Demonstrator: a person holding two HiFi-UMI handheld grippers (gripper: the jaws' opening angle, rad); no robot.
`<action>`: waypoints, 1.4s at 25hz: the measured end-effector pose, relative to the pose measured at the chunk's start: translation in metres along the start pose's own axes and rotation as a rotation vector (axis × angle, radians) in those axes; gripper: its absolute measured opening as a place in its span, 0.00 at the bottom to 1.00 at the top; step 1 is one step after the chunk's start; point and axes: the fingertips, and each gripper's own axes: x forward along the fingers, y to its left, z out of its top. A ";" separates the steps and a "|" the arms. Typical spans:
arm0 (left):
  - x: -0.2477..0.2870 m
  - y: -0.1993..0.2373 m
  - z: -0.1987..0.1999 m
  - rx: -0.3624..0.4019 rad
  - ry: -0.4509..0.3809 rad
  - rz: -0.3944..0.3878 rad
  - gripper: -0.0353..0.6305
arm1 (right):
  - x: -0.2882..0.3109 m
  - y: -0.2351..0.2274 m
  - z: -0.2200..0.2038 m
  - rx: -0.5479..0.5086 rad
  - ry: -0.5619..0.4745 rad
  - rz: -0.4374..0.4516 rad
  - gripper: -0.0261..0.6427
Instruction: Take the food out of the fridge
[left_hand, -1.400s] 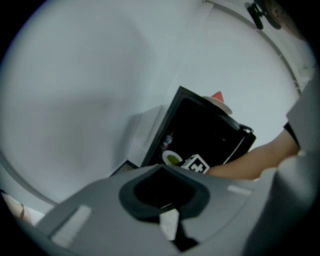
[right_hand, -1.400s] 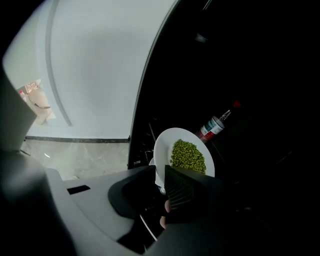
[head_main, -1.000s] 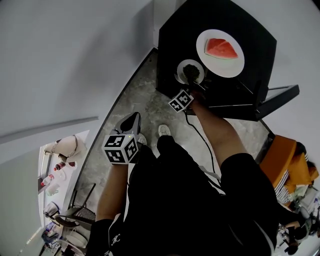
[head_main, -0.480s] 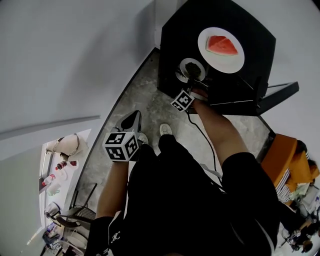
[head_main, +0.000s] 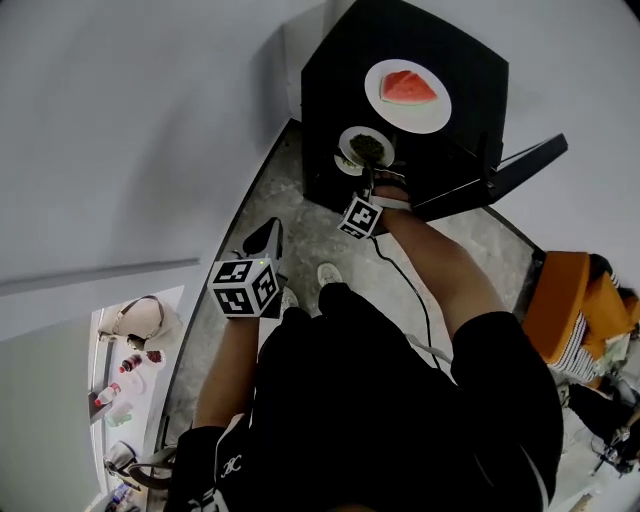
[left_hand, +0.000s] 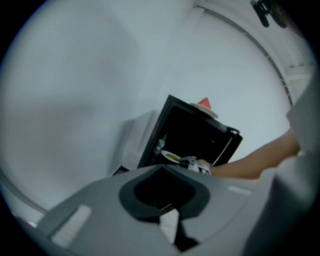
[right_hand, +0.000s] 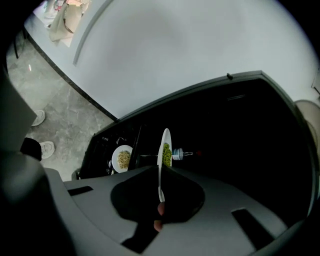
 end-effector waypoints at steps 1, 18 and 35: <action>0.001 -0.001 0.004 0.022 -0.007 -0.006 0.05 | -0.010 -0.003 0.002 -0.012 -0.009 0.000 0.05; 0.007 -0.074 0.027 0.215 -0.033 -0.284 0.05 | -0.211 -0.070 -0.007 0.063 0.027 -0.069 0.05; -0.020 -0.144 0.037 0.319 -0.025 -0.522 0.05 | -0.322 -0.182 -0.064 0.144 0.202 -0.299 0.05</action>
